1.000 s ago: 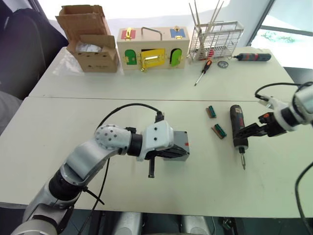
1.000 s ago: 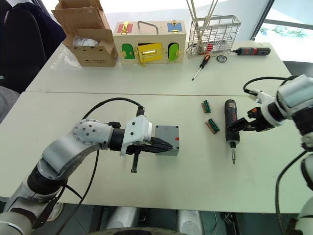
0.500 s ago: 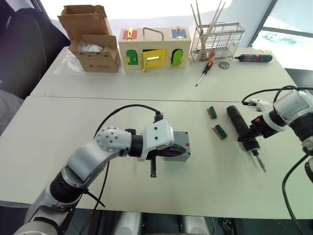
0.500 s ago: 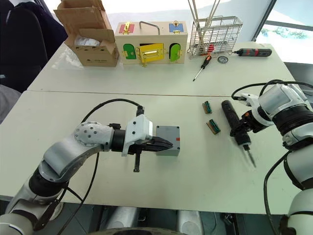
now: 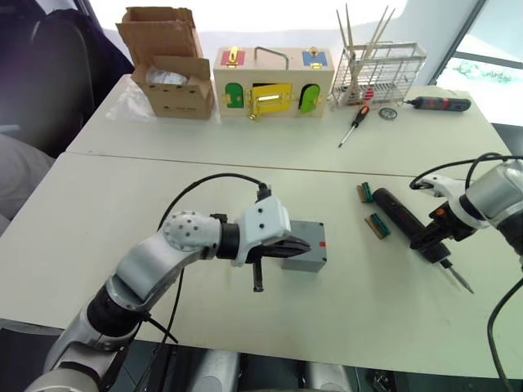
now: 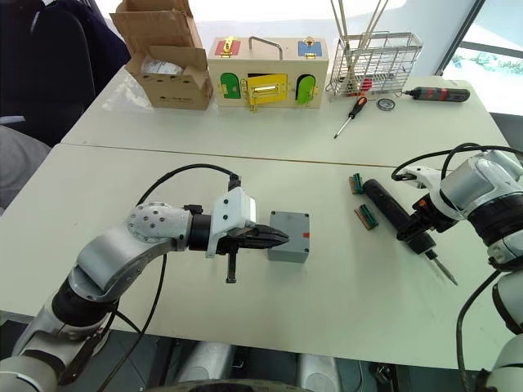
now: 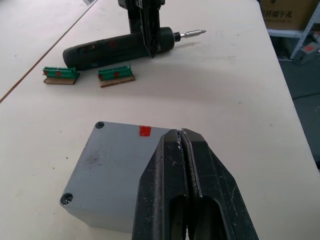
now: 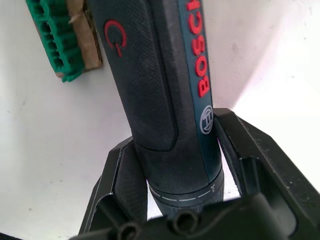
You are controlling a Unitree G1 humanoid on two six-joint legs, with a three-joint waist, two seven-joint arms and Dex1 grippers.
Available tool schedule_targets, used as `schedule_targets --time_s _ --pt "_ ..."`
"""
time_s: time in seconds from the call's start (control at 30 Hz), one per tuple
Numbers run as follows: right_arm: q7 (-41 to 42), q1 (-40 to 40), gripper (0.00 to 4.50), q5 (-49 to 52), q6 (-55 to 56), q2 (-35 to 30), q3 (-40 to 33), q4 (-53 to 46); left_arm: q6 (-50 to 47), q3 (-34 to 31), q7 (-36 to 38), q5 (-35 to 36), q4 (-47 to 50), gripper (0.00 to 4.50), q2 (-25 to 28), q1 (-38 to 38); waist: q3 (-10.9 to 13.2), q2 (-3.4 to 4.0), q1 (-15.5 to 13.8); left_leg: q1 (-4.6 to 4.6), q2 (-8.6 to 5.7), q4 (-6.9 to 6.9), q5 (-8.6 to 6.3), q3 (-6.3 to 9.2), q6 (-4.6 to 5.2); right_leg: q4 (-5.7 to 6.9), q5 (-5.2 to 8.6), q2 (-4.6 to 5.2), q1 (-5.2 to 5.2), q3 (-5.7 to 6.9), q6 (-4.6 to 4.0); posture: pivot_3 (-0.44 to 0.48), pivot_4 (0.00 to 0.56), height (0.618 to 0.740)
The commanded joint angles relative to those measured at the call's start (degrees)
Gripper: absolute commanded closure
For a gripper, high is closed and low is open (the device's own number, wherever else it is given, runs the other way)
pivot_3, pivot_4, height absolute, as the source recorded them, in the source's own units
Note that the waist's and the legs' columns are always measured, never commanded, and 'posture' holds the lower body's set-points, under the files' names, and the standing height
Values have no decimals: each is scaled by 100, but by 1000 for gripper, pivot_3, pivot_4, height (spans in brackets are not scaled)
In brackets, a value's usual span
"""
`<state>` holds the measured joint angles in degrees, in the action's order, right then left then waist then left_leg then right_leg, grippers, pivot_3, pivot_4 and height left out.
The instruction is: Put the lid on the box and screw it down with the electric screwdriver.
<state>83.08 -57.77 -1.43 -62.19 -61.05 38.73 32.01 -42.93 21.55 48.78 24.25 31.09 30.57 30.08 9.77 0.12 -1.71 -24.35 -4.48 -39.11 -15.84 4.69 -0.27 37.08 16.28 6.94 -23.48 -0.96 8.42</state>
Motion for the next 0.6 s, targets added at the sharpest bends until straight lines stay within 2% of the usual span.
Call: schedule_targets --time_s 0.03,0.17,0.27,0.33,0.4,0.5,0.6 --pt "-145 -1156 2594 56 233 -41 -938 379 222 -191 163 -47 -165 4500 121 141 17 43 94 -3 -1 1 1 -10 -1 5 0 1 -10 -12 0 0 150 730" --pt "-769 -1738 2594 118 225 -25 -1710 502 390 -352 332 -21 -468 4500 265 220 25 60 123 -20 9 41 5 -27 -8 24 0 2 -72 -16 0 0 150 730" --pt "-1480 -1604 2594 544 -134 99 -2958 -99 540 -456 496 -25 -814 4500 332 325 22 50 99 -19 12 85 20 -25 -31 18 0 1 -86 -12 0 0 150 730" --pt "-2280 -1005 2594 1180 -659 894 -5143 -1504 563 -526 645 21 -1077 4500 360 479 22 46 104 -19 13 88 25 -22 -37 18 -1 0 -84 -10 -1 0 150 730" --pt "-3025 -434 2594 1628 -980 1984 -6867 -3045 597 -573 816 52 -1280 4500 425 608 22 46 152 -19 16 80 28 -29 -41 28 -2 -2 -88 -15 -3 0 150 730" --pt "-3847 119 2594 2149 -1154 3393 -8062 -4739 637 -565 1076 39 -1481 4500 520 772 20 48 164 -17 19 79 34 -33 -47 98 -2 -2 -111 -17 -3 0 150 730" --pt "-4318 417 2594 2808 -1345 4328 -8568 -5695 630 -499 1337 26 -1541 4500 618 890 20 49 119 -17 14 82 34 -19 -48 105 -2 -1 -112 -12 -3 0 150 730"
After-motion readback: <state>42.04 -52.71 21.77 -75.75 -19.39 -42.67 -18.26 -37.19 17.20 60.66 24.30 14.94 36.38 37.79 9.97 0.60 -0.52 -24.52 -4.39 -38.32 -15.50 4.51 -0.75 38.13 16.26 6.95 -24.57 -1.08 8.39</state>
